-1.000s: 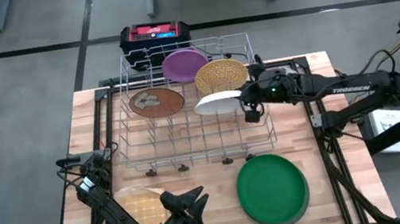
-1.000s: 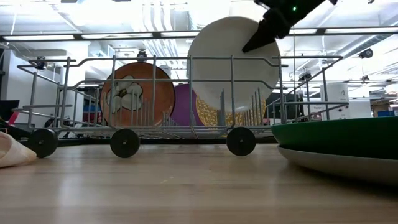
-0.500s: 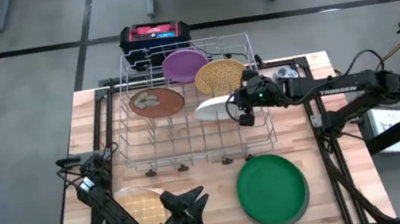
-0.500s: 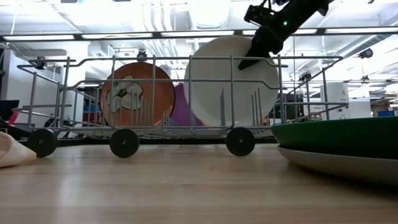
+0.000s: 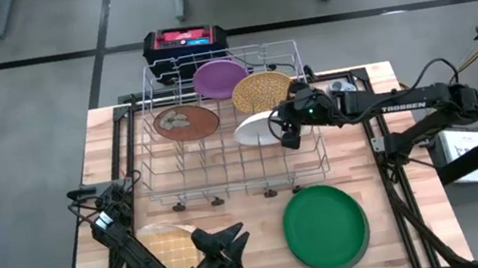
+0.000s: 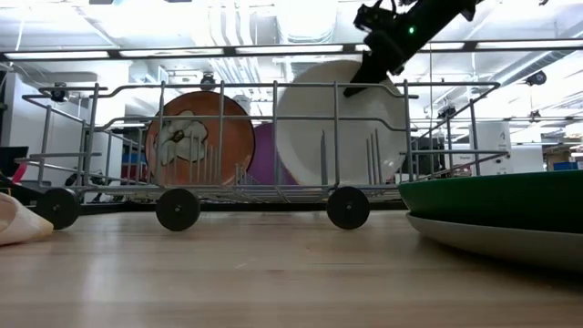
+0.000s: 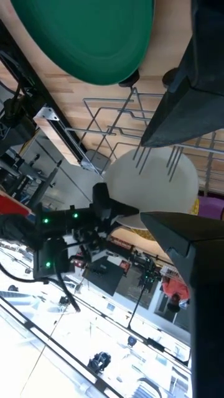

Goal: Sort dishes
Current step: Put the white plate into the dish rack, then put the green plate into the dish rack

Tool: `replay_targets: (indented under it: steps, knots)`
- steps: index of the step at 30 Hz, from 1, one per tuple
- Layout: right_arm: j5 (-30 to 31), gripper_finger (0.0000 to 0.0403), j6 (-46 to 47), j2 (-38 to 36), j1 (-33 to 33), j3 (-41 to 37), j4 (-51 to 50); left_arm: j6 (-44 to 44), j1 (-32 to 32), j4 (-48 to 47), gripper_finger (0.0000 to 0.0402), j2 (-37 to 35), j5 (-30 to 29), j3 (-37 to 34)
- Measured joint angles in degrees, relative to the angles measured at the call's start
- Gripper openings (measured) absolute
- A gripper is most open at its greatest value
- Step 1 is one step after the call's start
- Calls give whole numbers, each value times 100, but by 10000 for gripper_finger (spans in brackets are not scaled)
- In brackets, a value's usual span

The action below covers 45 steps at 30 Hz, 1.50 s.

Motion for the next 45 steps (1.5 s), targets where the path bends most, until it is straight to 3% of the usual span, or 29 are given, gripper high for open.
replay_targets:
  steps: [6,37,45]
  knots:
    - [-18,164,-26,-80,-5,231,-70,-2,2,2,170,0,4,0]
    - [75,124,-273,-198,-20,1047,-736,-2,2,1,170,0,12,2]
    - [57,130,-259,-384,-18,1122,-1071,-2,2,0,170,0,14,2]
